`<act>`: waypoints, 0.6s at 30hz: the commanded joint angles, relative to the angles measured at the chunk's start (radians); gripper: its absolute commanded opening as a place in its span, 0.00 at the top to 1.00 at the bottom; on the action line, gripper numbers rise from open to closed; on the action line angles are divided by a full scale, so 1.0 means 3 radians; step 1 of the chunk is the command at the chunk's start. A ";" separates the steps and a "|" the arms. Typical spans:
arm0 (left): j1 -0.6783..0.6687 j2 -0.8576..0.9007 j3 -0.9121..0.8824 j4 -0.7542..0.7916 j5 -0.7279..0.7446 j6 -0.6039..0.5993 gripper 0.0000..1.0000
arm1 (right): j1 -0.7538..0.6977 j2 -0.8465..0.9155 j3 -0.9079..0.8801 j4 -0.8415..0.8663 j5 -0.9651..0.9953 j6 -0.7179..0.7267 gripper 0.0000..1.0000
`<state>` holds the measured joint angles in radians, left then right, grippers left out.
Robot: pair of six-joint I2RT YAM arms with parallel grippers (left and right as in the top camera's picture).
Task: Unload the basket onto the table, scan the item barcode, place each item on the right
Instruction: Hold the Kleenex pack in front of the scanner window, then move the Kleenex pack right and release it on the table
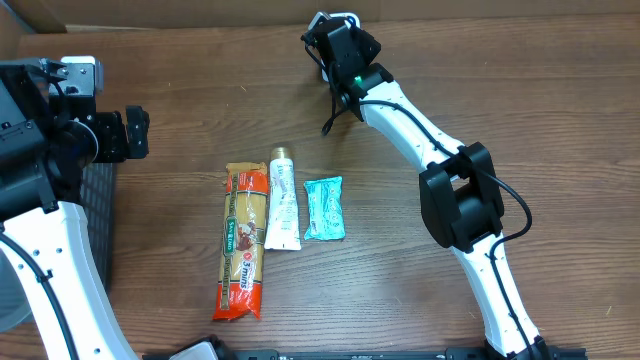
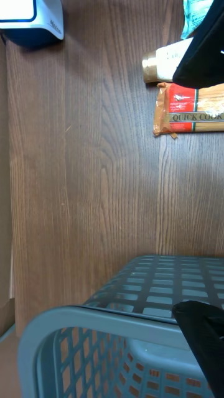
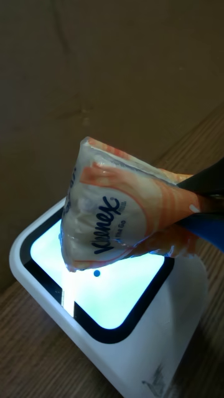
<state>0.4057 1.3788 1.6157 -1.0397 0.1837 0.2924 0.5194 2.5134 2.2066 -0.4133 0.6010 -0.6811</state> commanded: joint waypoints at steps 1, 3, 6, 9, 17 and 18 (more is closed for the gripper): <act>-0.0001 0.0005 0.0046 0.0000 0.0027 0.0062 0.00 | 0.0019 0.0011 0.0036 -0.0058 -0.0028 0.0000 0.96; -0.0001 0.0005 0.0046 0.0000 0.0028 0.0062 0.00 | 0.0033 -0.0080 0.0036 -0.0099 -0.0042 0.0148 0.96; -0.0001 0.0005 0.0046 0.0000 0.0028 0.0062 0.00 | 0.0032 -0.0342 0.0042 -0.0256 -0.0296 0.0436 0.96; -0.0001 0.0005 0.0046 0.0000 0.0027 0.0062 0.00 | -0.0018 -0.0754 0.0042 -0.0542 -0.0823 0.0788 0.96; -0.0001 0.0005 0.0046 0.0000 0.0028 0.0062 0.00 | -0.0453 -0.1888 0.0042 -0.1789 -0.2253 0.2567 0.96; -0.0001 0.0005 0.0046 0.0000 0.0028 0.0062 0.00 | -0.0571 -0.2013 0.0042 -0.2099 -0.2314 0.2768 0.96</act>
<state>0.4057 1.3788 1.6157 -1.0397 0.1837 0.2924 0.4366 2.0441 2.2021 -0.9417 0.0761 -0.1448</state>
